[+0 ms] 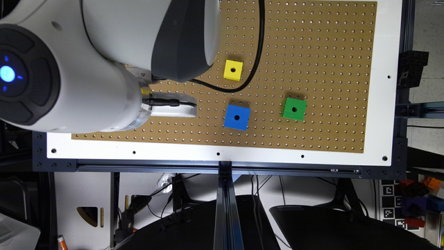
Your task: Pick up pink block.
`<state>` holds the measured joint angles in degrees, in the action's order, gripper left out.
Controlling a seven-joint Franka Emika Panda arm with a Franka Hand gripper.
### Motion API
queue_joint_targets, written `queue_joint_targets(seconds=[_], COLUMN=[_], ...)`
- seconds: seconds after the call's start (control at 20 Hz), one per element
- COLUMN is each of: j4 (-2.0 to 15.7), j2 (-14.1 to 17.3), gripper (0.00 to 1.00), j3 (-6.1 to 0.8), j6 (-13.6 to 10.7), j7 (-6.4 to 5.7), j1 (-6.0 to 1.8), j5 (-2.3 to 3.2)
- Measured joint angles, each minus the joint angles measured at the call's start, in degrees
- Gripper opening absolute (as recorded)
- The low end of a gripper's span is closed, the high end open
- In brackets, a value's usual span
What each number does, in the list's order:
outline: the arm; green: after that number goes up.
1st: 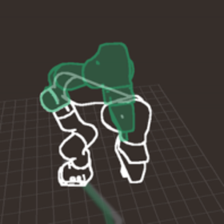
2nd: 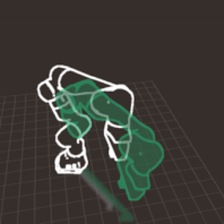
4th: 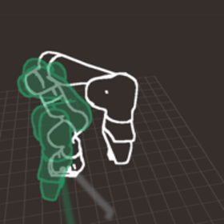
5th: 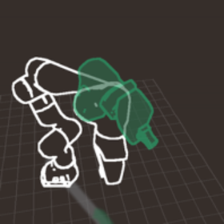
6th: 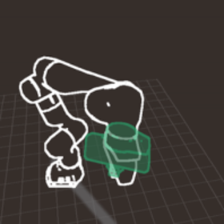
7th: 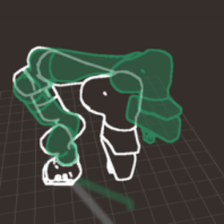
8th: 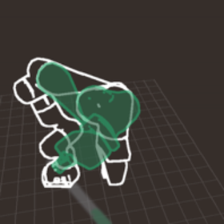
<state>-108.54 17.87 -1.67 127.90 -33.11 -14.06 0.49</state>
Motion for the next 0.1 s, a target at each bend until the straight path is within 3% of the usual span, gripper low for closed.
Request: queue_joint_targets(seconds=[0.1], j4=[0.00], j2=[0.01], gripper=[0.00], j3=[0.00], j6=[0.00], j7=[0.00], j1=[0.00], j5=[0.00])
